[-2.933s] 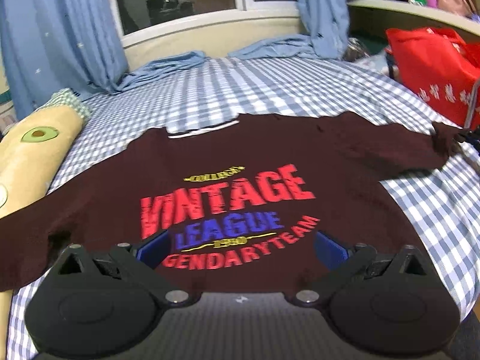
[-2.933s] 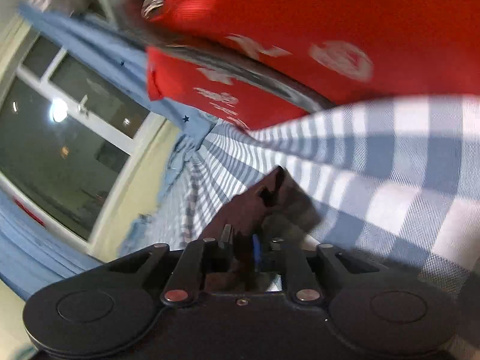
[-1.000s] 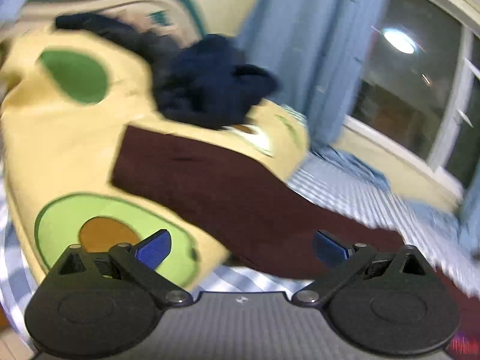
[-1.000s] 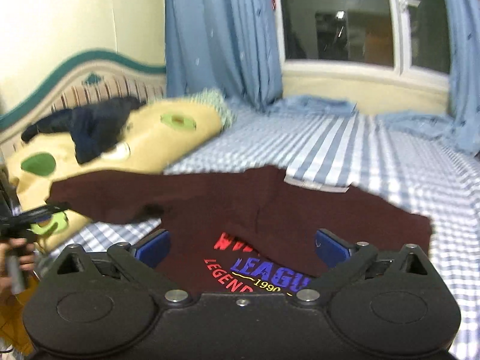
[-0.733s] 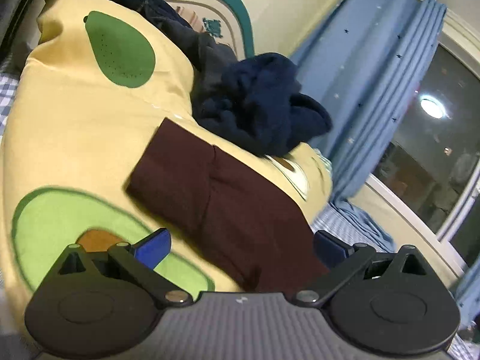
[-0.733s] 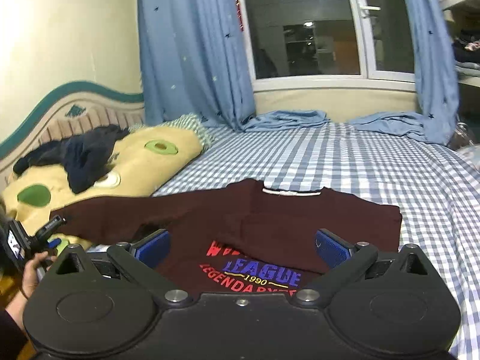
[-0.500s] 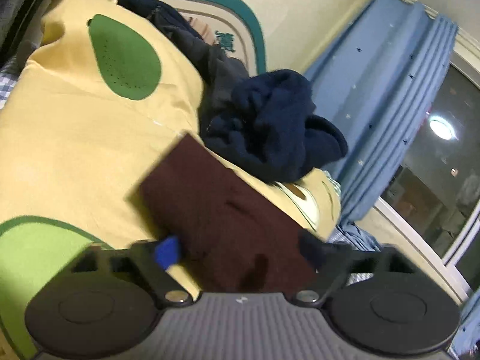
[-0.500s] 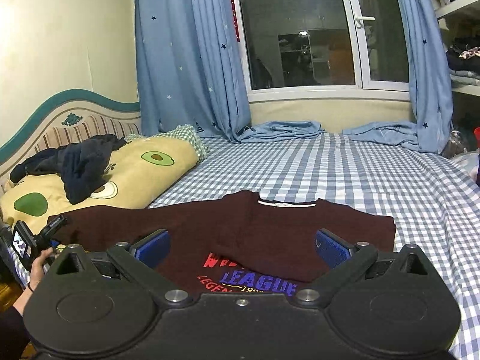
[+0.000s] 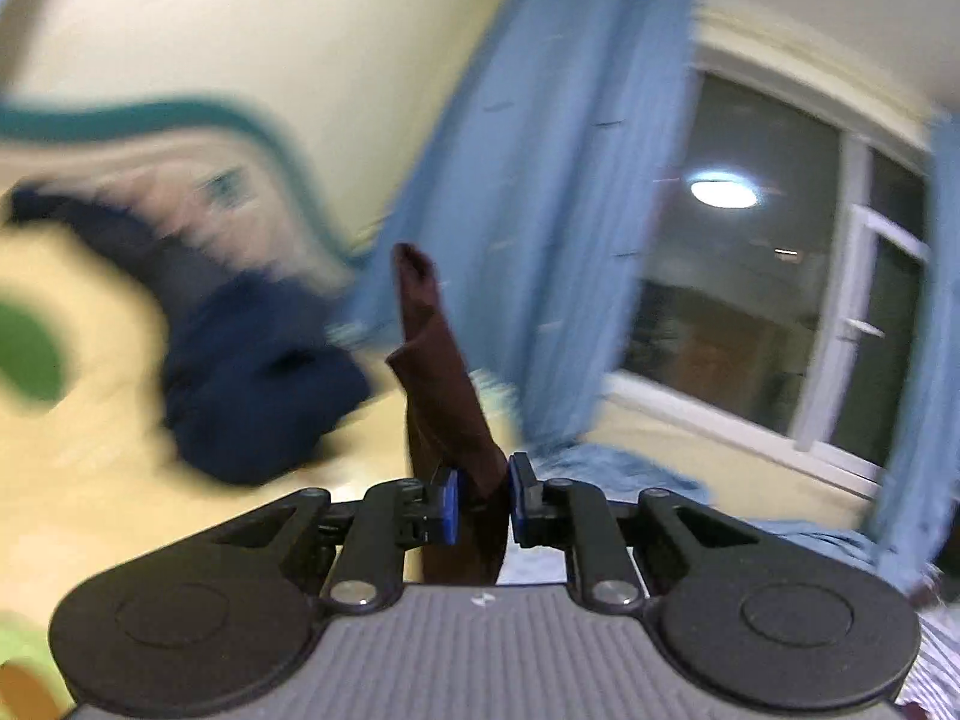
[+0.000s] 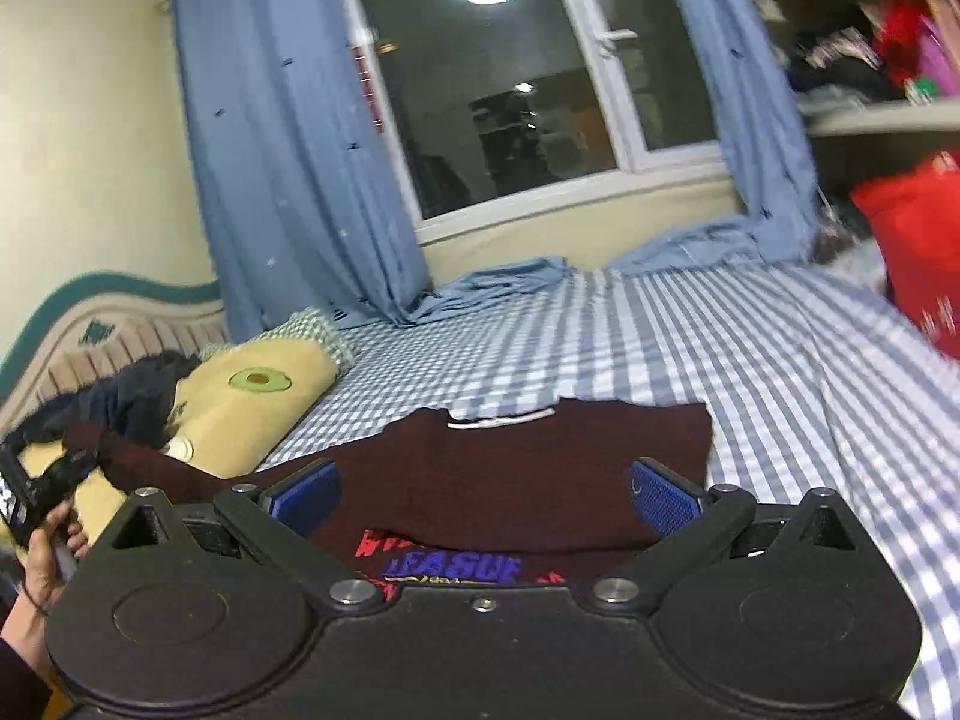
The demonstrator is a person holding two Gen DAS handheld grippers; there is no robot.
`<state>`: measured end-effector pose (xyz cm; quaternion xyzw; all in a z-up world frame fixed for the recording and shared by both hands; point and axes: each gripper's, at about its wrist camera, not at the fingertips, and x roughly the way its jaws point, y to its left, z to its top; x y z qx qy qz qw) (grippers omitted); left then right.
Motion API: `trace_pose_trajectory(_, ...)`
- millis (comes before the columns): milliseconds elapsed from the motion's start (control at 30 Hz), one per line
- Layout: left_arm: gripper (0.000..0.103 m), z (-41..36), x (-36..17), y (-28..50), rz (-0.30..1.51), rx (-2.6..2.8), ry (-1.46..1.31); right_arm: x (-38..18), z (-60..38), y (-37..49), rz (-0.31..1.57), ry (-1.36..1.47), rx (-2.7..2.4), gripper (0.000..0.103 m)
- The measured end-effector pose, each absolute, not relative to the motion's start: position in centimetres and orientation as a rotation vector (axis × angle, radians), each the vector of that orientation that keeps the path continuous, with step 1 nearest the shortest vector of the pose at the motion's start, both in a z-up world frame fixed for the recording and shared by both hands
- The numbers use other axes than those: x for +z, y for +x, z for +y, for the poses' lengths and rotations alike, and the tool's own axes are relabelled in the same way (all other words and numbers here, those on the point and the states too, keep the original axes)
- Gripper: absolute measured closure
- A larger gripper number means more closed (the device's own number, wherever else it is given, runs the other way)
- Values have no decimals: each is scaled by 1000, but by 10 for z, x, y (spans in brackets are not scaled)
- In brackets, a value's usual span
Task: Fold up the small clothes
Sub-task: 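Grasp the other sleeve cuff with the left gripper, then fold the held sleeve across the shirt body and open the left gripper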
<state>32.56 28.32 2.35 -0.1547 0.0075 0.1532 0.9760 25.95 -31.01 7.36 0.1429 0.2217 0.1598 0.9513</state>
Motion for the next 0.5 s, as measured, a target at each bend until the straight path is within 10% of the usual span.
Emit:
trace_pose_trajectory(267, 86, 59, 66, 441, 63, 39, -45, 55, -384, 224, 453, 367, 250, 1)
trace_pose_trajectory(500, 86, -114, -39, 523, 355, -89, 180, 33, -438, 187, 499, 404, 136, 1)
